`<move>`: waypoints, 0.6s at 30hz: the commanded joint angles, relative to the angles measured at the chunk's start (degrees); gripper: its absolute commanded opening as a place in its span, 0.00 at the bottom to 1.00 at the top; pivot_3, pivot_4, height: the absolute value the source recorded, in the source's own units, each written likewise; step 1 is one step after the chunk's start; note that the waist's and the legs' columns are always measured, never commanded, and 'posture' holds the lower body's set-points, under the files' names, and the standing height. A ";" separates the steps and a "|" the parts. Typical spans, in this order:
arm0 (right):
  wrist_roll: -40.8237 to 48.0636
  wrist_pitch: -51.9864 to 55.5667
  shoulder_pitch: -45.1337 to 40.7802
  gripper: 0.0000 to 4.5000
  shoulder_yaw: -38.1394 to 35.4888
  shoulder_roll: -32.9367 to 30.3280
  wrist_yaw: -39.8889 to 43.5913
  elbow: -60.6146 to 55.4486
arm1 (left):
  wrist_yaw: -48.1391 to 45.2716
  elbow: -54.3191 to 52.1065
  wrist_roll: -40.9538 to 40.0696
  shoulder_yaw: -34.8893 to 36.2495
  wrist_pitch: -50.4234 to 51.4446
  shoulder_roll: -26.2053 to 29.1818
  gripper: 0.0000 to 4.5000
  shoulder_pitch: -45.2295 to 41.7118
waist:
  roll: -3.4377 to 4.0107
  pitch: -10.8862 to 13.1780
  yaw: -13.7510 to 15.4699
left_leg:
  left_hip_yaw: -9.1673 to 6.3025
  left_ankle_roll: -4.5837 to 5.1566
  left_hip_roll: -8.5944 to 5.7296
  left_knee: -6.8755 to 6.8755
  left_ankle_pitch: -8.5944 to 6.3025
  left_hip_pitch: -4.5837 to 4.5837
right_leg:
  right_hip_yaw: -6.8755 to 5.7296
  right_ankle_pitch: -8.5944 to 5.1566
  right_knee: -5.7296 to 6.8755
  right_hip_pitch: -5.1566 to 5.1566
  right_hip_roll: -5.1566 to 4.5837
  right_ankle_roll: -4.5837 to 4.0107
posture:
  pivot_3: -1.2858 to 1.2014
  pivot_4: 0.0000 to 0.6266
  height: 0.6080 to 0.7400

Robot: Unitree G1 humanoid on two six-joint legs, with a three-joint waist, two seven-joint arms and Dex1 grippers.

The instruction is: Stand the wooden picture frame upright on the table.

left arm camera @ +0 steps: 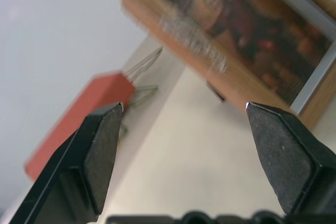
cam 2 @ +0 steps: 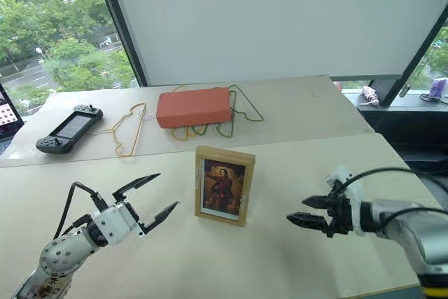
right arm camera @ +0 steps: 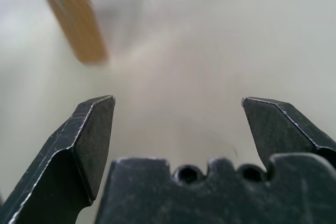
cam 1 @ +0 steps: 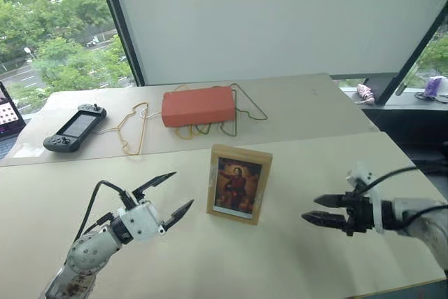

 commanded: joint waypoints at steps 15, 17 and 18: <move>-16.75 -27.16 6.29 1.00 -2.06 43.96 -42.88 -8.47 | 22.70 0.82 -5.55 6.87 34.34 -21.78 0.89 -10.33 | -0.22 -0.18 -0.01 | -0.09 -0.44 0.00 -0.05 0.25 0.23 | 0.02 0.15 -0.06 -0.09 0.05 -0.24 | 0.52 0.24 1.00; -16.56 -27.60 5.83 1.00 -1.98 43.68 -42.60 -7.36 | 22.42 1.76 -5.34 7.28 34.06 -22.38 0.89 -10.78 | -0.22 -0.17 0.00 | -0.09 -0.43 -0.01 -0.06 0.24 0.21 | 0.01 0.14 -0.07 -0.09 0.05 -0.25 | 0.52 0.24 1.00; -16.57 -27.74 5.70 1.00 -1.92 43.52 -42.62 -6.91 | 22.03 1.94 -5.11 7.22 33.78 -22.50 0.89 -10.78 | -0.22 -0.18 -0.04 | -0.09 -0.42 0.00 -0.06 0.23 0.21 | 0.01 0.14 -0.08 -0.09 0.05 -0.25 | 0.52 0.24 1.00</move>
